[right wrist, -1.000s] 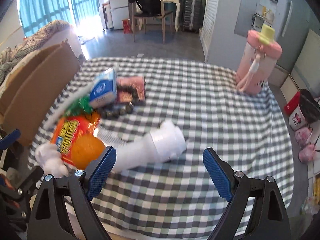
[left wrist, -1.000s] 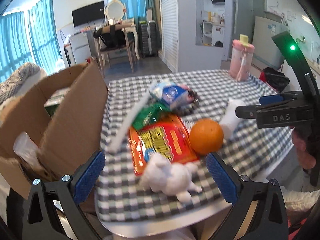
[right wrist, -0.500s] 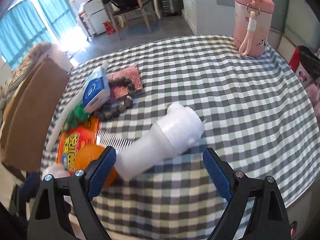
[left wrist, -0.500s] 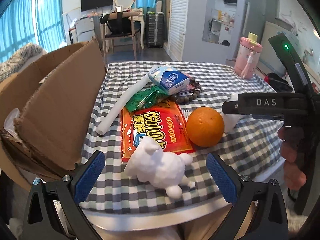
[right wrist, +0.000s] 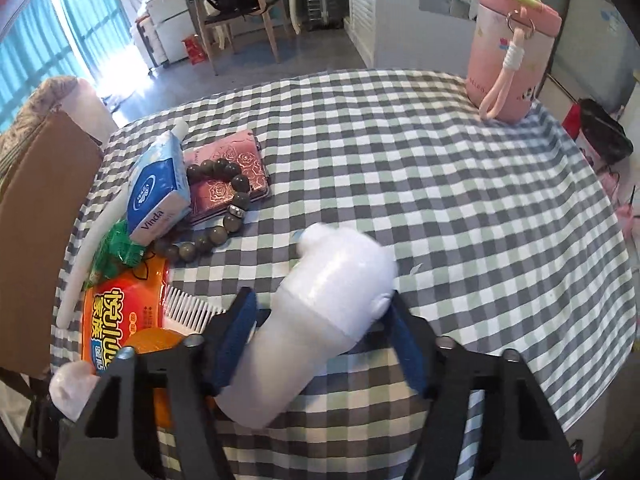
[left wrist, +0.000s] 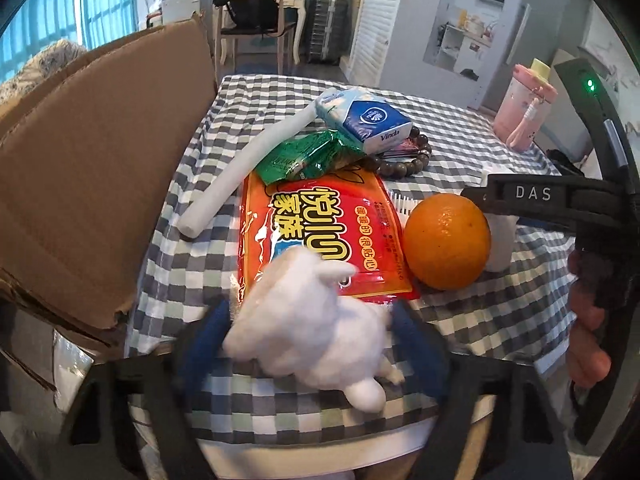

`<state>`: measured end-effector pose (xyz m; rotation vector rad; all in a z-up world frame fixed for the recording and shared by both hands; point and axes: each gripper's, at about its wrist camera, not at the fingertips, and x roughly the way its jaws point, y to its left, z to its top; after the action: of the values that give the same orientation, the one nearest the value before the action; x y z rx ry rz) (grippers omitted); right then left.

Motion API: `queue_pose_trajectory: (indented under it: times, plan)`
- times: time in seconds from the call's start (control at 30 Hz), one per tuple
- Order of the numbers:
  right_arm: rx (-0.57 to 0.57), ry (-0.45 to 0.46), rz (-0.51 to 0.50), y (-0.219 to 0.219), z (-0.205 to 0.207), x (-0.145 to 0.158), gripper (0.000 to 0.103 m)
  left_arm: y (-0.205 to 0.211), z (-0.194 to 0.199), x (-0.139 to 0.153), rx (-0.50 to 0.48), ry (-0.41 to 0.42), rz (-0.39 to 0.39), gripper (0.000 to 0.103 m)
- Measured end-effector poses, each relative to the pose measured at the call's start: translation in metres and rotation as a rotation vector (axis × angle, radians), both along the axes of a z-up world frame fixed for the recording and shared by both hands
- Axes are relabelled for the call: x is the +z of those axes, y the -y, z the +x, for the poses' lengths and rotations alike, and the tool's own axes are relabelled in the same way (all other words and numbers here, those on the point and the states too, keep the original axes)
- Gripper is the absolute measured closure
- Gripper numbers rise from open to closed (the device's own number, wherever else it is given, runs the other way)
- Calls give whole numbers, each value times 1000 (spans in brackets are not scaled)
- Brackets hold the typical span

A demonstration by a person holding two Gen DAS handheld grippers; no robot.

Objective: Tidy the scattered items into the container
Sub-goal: 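Grasp the white plush toy with the left tool while the right tool grasps the white bottle, then carry the plush toy and bottle into the cardboard box and release them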

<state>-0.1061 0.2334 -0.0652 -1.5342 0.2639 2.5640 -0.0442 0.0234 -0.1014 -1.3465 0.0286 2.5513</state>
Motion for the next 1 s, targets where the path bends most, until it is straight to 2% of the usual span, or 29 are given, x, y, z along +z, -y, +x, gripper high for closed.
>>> queue_pose_trajectory:
  times: [0.03,0.07,0.1,0.33,0.5,0.77,1.0]
  plan:
    - [7,-1,3,0,0,2,49,2,0,1,-4,5,6,32]
    - [15,-3,6,-1,1,3,53,5,0,2,-3,7,15,39]
    - [20,-6,9,-1,2,4,53,8,1,4,1,4,23,41]
    - [60,-35,28,4,14,15,53,10,5,12,-2,-20,17,41]
    - [74,-77,33,9,21,34,53,6,10,28,-18,-80,0,41]
    - [122,-180,62,30,20,84,53,22,-3,84,15,-212,-20,41]
    - [265,-297,91,93,9,135,53,62,-20,133,100,-302,-21,41]
